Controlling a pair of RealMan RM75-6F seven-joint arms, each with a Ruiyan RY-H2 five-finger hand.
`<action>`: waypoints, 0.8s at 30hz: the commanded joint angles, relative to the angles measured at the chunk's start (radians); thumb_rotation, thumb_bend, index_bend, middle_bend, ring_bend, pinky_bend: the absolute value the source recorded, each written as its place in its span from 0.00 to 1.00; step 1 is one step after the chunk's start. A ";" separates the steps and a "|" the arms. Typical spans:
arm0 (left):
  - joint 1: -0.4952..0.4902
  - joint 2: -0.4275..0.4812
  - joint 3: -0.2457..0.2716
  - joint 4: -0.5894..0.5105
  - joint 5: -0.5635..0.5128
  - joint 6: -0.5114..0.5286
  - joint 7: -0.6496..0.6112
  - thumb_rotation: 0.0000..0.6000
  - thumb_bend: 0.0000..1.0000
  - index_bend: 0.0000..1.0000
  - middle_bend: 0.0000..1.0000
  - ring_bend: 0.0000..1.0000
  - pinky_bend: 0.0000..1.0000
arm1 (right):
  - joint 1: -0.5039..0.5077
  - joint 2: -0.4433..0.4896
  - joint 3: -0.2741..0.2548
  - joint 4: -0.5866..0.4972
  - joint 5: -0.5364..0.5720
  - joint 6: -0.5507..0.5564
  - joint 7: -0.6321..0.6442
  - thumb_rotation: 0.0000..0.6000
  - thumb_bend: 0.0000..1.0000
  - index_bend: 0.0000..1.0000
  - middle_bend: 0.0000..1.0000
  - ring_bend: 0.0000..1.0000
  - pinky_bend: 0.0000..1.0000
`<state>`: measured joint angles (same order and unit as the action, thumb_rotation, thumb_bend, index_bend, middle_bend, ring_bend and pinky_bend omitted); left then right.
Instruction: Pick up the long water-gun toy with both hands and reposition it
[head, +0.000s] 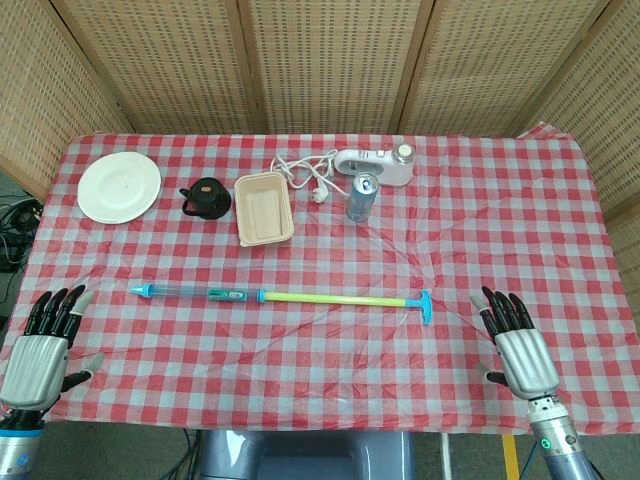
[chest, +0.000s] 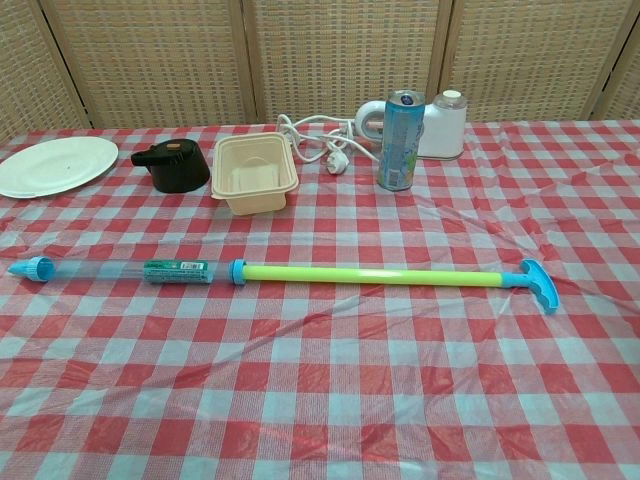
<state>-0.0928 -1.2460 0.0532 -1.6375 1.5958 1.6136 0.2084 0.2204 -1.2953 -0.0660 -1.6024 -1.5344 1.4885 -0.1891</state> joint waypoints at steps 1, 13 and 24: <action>0.002 0.000 -0.002 0.000 0.003 -0.002 0.002 1.00 0.23 0.00 0.00 0.00 0.00 | -0.003 -0.001 0.004 0.001 -0.002 -0.004 -0.002 1.00 0.13 0.00 0.00 0.00 0.00; 0.012 0.007 -0.013 -0.005 0.016 -0.001 -0.002 1.00 0.23 0.00 0.00 0.00 0.00 | -0.013 -0.007 0.018 0.003 -0.020 -0.018 -0.010 1.00 0.12 0.00 0.00 0.00 0.00; 0.019 0.018 -0.028 -0.018 0.006 -0.011 -0.008 1.00 0.23 0.00 0.00 0.00 0.00 | -0.012 -0.018 0.042 0.019 -0.025 -0.036 0.001 1.00 0.12 0.03 0.01 0.00 0.00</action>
<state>-0.0745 -1.2287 0.0259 -1.6549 1.6028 1.6035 0.2008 0.2077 -1.3118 -0.0254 -1.5846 -1.5580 1.4525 -0.1889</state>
